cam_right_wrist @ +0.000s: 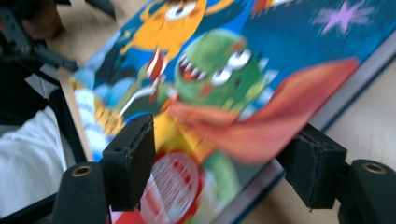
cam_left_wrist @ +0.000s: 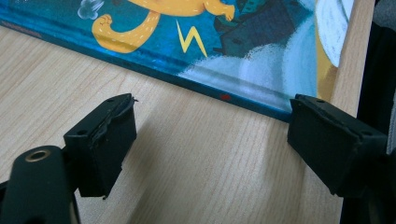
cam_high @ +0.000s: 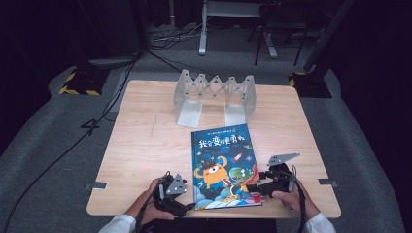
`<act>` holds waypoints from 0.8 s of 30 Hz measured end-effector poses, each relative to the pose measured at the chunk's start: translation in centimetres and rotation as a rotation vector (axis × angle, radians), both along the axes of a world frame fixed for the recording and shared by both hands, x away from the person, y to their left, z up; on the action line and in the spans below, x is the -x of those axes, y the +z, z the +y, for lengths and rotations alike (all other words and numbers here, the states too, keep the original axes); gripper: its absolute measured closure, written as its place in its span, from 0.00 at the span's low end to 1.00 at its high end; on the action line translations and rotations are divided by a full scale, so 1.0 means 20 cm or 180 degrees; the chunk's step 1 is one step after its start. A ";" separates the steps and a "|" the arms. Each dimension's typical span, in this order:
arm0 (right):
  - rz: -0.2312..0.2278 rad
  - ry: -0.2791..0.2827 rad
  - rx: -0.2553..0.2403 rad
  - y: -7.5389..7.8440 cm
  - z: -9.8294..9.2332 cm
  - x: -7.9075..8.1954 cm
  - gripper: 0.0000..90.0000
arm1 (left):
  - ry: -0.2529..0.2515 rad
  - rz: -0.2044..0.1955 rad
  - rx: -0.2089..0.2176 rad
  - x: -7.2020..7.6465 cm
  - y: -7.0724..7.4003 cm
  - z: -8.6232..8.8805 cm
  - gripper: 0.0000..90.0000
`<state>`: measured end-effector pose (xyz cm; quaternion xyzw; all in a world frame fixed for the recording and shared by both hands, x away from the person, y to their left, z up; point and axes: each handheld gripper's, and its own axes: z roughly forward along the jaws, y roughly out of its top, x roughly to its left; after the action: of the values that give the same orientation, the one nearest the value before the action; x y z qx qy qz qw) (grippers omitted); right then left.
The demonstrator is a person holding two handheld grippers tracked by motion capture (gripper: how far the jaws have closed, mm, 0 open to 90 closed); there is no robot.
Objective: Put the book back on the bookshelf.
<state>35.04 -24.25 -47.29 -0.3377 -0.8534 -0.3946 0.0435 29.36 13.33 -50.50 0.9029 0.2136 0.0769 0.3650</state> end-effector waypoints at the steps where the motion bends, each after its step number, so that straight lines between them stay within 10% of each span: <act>1: 0.0001 0.0006 -0.0046 0.00 0.01 -0.03 0.34 | -0.0001 0.0000 0.0000 0.00 0.00 0.00 0.18; 12: -0.0121 0.0354 -0.0316 0.03 0.10 -0.24 0.37 | 0.0002 -0.0001 -0.0002 -0.01 0.00 0.02 0.18; 20: -0.0194 0.0442 -0.0657 0.06 0.09 -0.23 0.55 | 0.0139 -0.0001 -0.0008 -0.04 0.00 0.06 0.18; 24: -0.0488 0.0501 -0.0726 0.08 0.09 -0.18 0.56 | 0.0197 -0.0005 0.0004 -0.04 0.00 0.07 0.18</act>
<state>38.55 -22.47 -45.69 -0.2316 -0.8277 -0.5090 0.0470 30.17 14.73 -50.51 0.8956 0.2411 0.0888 0.3632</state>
